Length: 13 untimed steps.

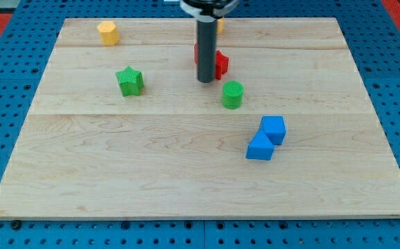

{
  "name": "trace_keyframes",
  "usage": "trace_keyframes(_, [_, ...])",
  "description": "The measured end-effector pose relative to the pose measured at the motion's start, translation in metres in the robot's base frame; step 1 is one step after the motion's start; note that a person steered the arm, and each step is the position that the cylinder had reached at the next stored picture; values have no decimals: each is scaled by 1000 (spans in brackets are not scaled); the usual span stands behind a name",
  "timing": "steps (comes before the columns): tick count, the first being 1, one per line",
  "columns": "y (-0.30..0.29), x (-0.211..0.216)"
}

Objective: Move red star to the top right

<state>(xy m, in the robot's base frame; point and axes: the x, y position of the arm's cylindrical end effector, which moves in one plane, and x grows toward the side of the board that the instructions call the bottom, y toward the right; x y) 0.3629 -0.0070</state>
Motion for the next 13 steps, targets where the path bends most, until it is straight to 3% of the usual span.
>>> trace_keyframes(2, [-28, -25])
trace_keyframes(6, [94, -28])
trace_keyframes(9, [137, -91])
trace_keyframes(13, [208, -120])
